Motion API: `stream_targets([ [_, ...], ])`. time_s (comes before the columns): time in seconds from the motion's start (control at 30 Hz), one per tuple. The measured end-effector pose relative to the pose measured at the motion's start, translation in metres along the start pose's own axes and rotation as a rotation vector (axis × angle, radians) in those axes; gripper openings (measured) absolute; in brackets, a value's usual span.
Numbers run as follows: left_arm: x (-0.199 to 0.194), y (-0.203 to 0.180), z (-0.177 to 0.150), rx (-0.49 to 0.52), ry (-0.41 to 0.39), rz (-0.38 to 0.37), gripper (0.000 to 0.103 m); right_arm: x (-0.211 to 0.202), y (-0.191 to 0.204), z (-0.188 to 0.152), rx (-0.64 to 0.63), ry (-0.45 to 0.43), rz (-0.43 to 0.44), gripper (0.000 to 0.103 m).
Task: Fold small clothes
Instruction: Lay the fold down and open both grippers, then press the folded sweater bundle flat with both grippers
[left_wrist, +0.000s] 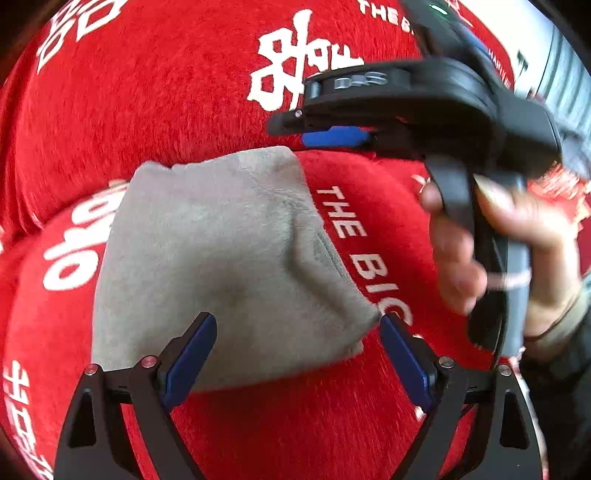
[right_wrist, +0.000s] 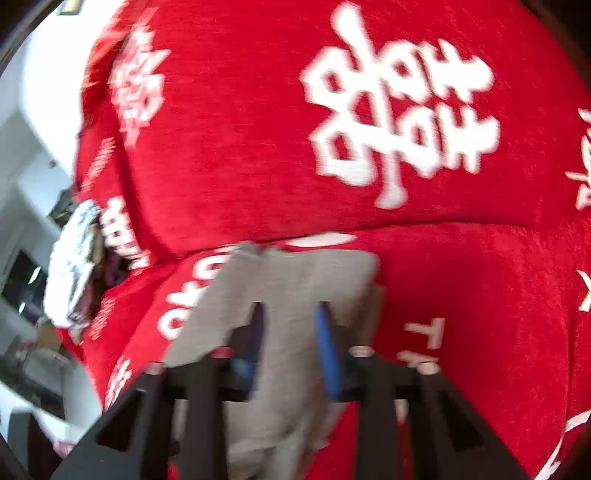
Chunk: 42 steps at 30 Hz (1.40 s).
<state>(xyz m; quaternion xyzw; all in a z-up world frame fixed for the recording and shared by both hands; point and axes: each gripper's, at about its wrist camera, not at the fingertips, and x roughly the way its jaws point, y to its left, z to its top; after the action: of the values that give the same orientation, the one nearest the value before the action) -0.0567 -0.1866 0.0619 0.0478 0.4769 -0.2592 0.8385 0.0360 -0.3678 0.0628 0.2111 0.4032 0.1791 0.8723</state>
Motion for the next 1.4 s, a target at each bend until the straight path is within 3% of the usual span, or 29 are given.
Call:
stream_targets([
  [0.07, -0.013, 0.019, -0.001, -0.042, -0.022, -0.075, 0.090, 0.000, 0.016, -0.008, -0.032, 0.006, 0.065, 0.053],
  [0.13, -0.021, 0.032, -0.001, -0.078, -0.042, -0.080, 0.090, 0.007, 0.024, -0.017, -0.054, 0.051, 0.099, 0.053],
  [0.23, -0.019, 0.060, 0.003, -0.145, -0.048, -0.004, 0.090, 0.031, 0.016, -0.029, -0.037, 0.135, 0.019, 0.052],
  [0.27, -0.012, 0.072, 0.004, -0.176, -0.032, 0.051, 0.090, 0.039, 0.008, -0.034, -0.023, 0.157, -0.038, 0.044],
  [0.33, 0.002, 0.090, 0.004, -0.213, 0.017, 0.124, 0.090, 0.038, -0.003, -0.038, -0.002, 0.138, -0.068, 0.034],
  [0.37, 0.010, 0.100, 0.001, -0.242, 0.055, 0.142, 0.090, 0.034, -0.005, -0.038, 0.013, 0.133, -0.070, 0.034],
  [0.43, 0.013, 0.113, -0.005, -0.292, 0.078, 0.106, 0.090, 0.019, 0.003, -0.037, 0.006, 0.113, -0.101, 0.037],
  [0.5, 0.009, 0.120, -0.009, -0.320, 0.052, 0.082, 0.090, 0.002, 0.020, -0.041, -0.048, 0.082, -0.105, 0.037],
  [0.57, 0.004, 0.119, -0.011, -0.316, 0.022, 0.077, 0.090, -0.013, 0.040, -0.052, -0.098, 0.060, -0.054, 0.038],
  [0.67, 0.002, 0.122, -0.015, -0.294, 0.014, 0.133, 0.090, -0.023, 0.062, -0.076, -0.144, 0.050, -0.013, 0.040],
  [0.8, 0.011, 0.137, -0.025, -0.301, 0.049, 0.142, 0.091, -0.016, 0.044, -0.108, -0.116, 0.097, -0.143, 0.039],
  [0.9, 0.010, 0.138, -0.031, -0.295, 0.047, 0.132, 0.091, -0.024, 0.025, -0.127, -0.059, 0.057, -0.123, 0.038],
  [1.0, -0.002, 0.132, -0.028, -0.274, 0.023, 0.141, 0.091, -0.034, 0.034, -0.126, -0.076, 0.064, -0.157, 0.040],
  [1.13, -0.014, 0.128, -0.004, -0.265, -0.044, 0.149, 0.091, -0.047, 0.059, -0.109, -0.141, -0.004, -0.189, 0.055],
  [1.2, -0.002, 0.130, 0.013, -0.269, -0.014, 0.164, 0.091, -0.041, 0.068, -0.094, -0.151, -0.015, -0.186, 0.057],
  [1.27, 0.023, 0.130, 0.026, -0.241, 0.061, 0.247, 0.091, -0.025, 0.068, -0.081, -0.132, 0.005, -0.194, 0.058],
  [1.4, 0.041, 0.138, 0.036, -0.247, 0.109, 0.231, 0.101, 0.019, 0.043, -0.066, -0.044, 0.118, -0.236, 0.057],
])
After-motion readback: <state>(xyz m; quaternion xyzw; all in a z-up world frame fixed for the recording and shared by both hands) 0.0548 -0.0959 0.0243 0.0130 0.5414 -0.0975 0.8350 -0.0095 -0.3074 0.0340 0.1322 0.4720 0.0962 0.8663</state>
